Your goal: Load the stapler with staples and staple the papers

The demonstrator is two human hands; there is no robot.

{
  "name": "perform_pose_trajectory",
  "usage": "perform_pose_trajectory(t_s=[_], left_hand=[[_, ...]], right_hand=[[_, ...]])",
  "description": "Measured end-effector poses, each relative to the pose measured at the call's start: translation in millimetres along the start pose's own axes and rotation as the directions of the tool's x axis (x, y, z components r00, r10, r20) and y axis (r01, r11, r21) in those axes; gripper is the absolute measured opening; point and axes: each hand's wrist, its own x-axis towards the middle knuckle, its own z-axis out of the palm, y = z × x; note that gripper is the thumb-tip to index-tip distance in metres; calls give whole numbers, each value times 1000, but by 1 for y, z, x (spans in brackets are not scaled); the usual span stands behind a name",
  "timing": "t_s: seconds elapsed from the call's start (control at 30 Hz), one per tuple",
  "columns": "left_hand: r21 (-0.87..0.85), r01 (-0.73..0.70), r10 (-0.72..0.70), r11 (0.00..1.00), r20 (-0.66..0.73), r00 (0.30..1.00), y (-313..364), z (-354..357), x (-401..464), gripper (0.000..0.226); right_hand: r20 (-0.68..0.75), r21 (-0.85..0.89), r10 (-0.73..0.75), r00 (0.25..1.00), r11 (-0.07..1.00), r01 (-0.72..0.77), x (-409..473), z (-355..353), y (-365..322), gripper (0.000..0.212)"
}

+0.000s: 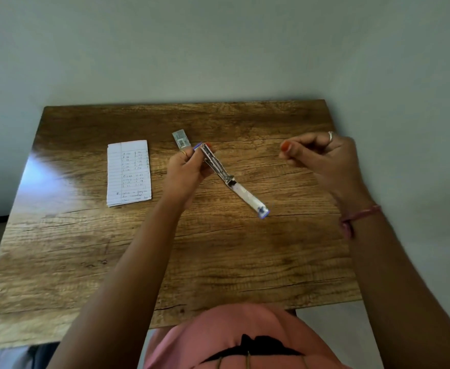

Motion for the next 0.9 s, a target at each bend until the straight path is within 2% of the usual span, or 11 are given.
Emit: perform_pose_trajectory(t_s=[0.13,0.3,0.43,0.53,0.63,0.77,0.9], left_hand=[[-101,115,-114,988,19,993,9,17,-21,24],[-88,270,-268,959,32,963,7,26,-36,33],[-193,444,-431,875,111,896,9,32,-48,44],[-273,575,-534,771,213,818,9,34,-61,36],[-302,616,-535,728,313,785,10,34,-76,25],[-325,619,-503,715,374,779,13,36,-92,38],[-376,623,-495,686,386,778,17,39,-104,25]], right_hand=[[115,-57,71,991,996,-65,-7,8,7,14],[178,-68,83,981,995,-72,-17,20,12,18],[231,-58,98,968,995,-87,-22,27,10,14],[271,-63,124,955,992,-111,-28,29,9,15],[299,-64,156,941,988,-143,-36,29,11,17],[309,2,200,930,977,-211,-49,25,12,20],[310,88,225,924,960,-264,-58,15,10,24]])
